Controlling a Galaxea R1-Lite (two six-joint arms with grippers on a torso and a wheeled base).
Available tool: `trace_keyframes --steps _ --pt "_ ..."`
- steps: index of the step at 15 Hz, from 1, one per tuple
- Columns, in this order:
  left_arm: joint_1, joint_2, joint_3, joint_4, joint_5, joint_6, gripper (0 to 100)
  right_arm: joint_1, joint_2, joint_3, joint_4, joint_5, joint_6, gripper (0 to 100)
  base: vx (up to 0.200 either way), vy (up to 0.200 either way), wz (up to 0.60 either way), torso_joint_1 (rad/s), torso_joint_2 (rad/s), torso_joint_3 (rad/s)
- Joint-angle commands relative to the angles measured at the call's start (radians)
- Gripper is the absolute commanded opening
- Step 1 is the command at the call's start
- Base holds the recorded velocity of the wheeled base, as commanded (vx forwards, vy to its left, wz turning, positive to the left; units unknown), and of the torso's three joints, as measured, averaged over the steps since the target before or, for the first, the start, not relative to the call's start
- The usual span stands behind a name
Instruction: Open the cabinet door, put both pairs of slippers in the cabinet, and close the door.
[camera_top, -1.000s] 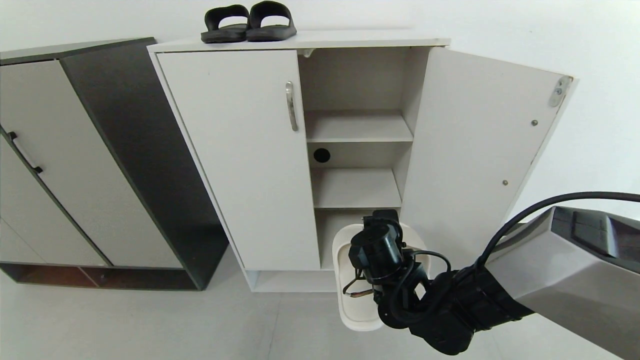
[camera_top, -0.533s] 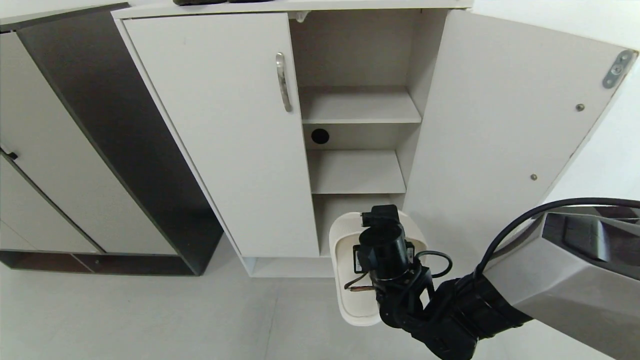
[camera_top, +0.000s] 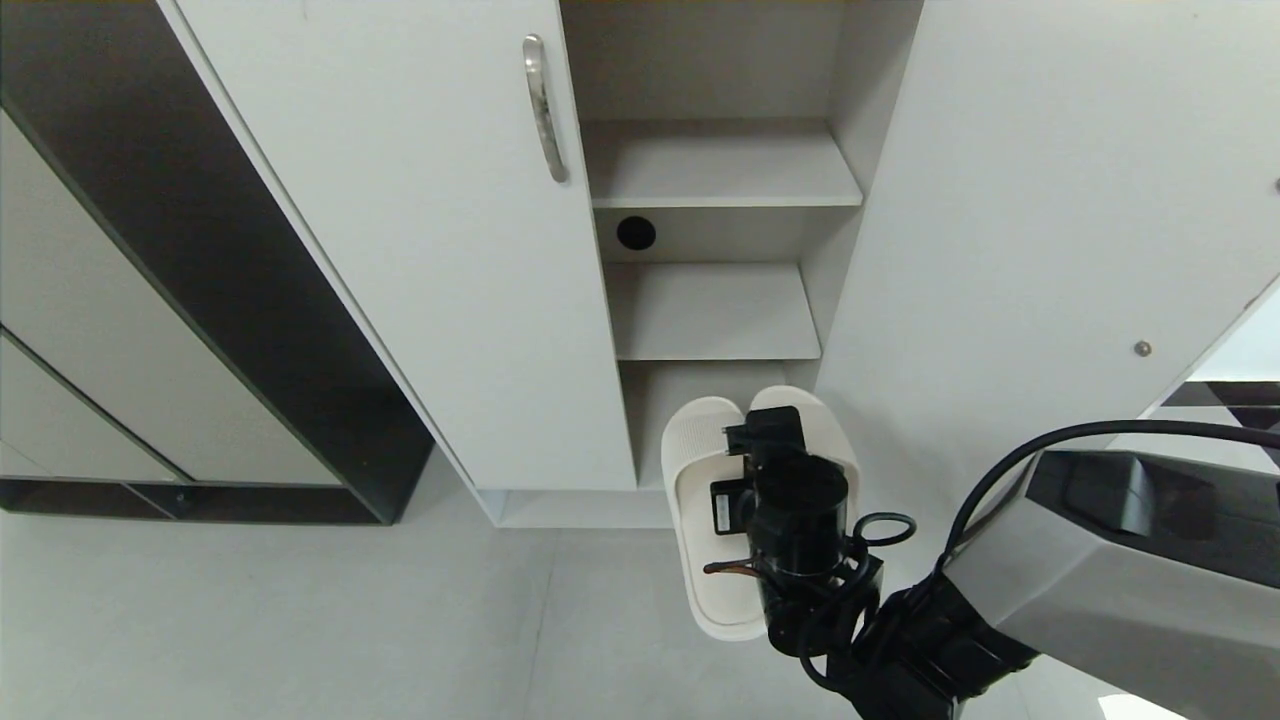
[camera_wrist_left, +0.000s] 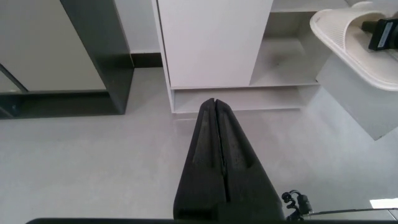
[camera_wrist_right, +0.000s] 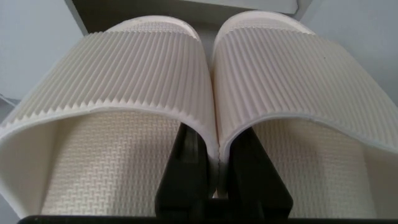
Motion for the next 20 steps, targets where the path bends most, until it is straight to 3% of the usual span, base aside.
trace_keyframes --steps 1,5,20 --pt "0.000 0.000 0.000 0.000 0.000 0.000 0 -0.003 -0.015 0.002 0.000 0.001 -0.004 0 0.000 0.000 0.00 0.000 0.00 0.000" --pt "0.000 0.000 0.000 0.000 0.000 0.000 0 -0.009 -0.022 0.011 -0.100 0.011 -0.053 0 0.000 0.000 0.00 0.000 0.00 0.000" --pt "0.000 0.000 0.000 0.000 0.002 -0.003 0 -0.091 -0.053 0.013 -0.068 0.005 -0.062 0 0.000 0.000 0.00 0.000 0.00 0.000"
